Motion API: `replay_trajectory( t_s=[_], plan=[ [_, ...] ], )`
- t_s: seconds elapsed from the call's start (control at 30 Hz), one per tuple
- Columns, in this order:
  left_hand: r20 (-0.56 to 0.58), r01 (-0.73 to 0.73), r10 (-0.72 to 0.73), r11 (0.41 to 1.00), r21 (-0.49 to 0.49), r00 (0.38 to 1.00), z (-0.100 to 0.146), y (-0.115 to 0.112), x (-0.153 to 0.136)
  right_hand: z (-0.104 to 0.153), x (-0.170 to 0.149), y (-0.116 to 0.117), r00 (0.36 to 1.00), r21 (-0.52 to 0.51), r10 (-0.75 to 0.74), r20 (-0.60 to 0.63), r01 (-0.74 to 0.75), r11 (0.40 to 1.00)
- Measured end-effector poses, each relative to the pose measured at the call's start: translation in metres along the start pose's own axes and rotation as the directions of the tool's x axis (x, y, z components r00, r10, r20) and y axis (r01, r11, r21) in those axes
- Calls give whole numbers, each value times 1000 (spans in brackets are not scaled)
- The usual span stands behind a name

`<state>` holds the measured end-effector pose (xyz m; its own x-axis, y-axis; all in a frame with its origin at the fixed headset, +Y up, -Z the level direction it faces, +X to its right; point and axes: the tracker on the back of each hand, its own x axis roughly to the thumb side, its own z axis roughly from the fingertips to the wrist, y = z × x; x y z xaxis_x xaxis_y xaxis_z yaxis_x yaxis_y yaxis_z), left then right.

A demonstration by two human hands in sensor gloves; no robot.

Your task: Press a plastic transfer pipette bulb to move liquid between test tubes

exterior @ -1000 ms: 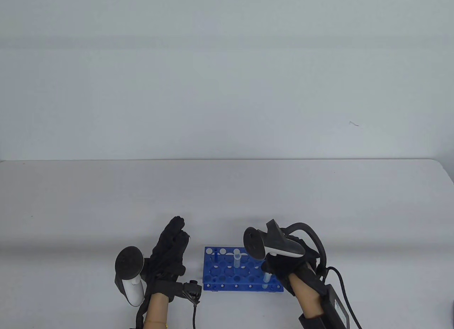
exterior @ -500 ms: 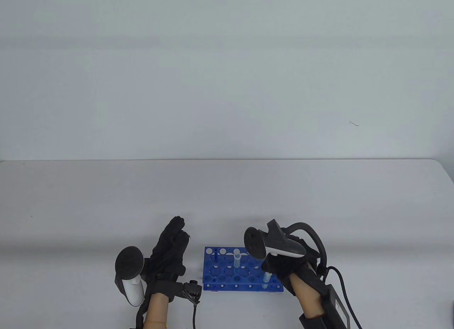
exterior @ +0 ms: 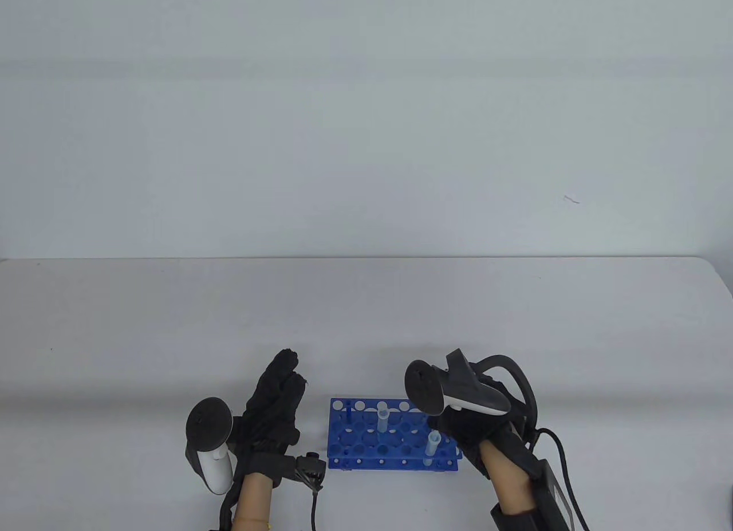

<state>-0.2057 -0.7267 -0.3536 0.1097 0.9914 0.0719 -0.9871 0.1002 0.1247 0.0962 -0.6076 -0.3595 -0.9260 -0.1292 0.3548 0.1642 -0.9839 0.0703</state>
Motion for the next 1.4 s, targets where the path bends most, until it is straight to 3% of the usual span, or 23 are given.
replay_trajectory(
  t_s=[0.47, 0.77, 1.4],
  plan=[
    [-3, 8, -8, 1000, 0, 1000, 0, 0, -1, 51, -25, -55, 996, -237, -78, -32, 69, 969],
    [-2, 8, -8, 1000, -2, 1000, -1, -1, -1, 50, -12, -61, 993, -447, -112, 46, 120, 886],
    [1, 0, 0, 1000, -7, 1000, -1, -1, 0, 9, 20, -27, 995, -357, -47, 87, 76, 931]
  ],
)
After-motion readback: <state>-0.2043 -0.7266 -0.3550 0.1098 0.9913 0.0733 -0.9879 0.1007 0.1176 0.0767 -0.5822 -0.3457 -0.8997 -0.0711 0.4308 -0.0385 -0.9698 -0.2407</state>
